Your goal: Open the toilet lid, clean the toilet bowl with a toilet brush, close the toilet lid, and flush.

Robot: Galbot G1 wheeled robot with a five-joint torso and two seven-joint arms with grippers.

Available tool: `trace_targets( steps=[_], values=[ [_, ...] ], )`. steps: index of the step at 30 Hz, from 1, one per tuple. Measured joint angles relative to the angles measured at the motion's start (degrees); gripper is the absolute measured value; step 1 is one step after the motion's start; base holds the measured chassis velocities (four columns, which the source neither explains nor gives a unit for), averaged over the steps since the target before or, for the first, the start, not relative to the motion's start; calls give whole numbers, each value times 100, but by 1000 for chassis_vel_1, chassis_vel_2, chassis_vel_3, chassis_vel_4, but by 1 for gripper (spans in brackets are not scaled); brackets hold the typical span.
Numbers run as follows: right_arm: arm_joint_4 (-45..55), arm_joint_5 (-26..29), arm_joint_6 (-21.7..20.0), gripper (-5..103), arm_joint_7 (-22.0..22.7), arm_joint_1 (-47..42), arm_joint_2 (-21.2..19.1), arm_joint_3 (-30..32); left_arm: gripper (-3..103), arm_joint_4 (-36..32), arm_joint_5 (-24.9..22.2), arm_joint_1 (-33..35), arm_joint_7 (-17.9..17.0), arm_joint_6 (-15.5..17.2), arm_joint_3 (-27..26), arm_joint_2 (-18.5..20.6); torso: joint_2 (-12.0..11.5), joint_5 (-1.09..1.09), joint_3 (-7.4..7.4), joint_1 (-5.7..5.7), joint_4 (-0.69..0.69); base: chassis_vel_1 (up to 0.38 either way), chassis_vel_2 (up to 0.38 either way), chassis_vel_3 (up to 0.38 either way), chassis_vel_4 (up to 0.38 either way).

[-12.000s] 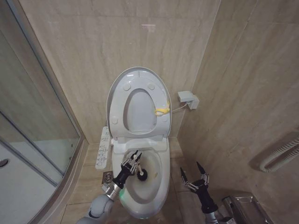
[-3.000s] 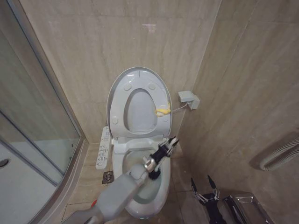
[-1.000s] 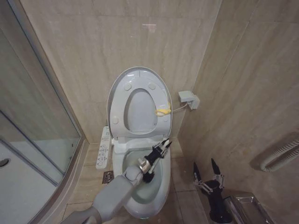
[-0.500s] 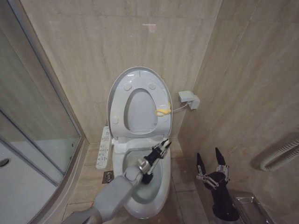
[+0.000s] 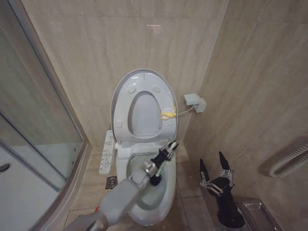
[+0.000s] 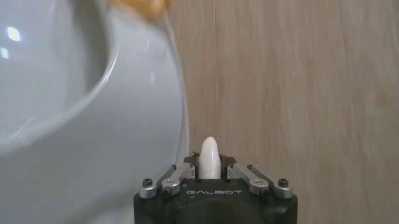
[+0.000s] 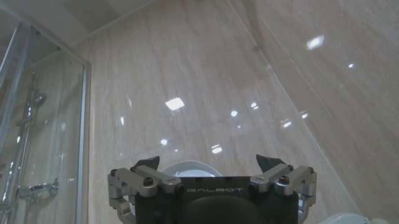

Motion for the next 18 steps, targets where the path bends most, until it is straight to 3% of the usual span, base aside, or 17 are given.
trace_targets(
  steps=[5,9,12,18],
  values=[
    [-23,-34,0,100,-28,-3,19,-26,22,52,-9,-25,-24,14,-45,-90,0,-1,0,0,-2,0,0,0,0],
    [-38,-22,5,100,-47,-16,7,-29,22,340,79,204,58,-33,-49,171,-1,2,1,1,10,0,0,0,0],
    [-40,0,7,100,-53,-19,-20,-13,22,189,76,241,59,-32,-59,228,-1,2,1,0,11,0,0,0,0],
    [-40,15,7,100,-55,-34,-19,30,22,-150,11,3,-1,-7,-59,-18,0,0,0,0,-2,0,0,0,0]
  ],
)
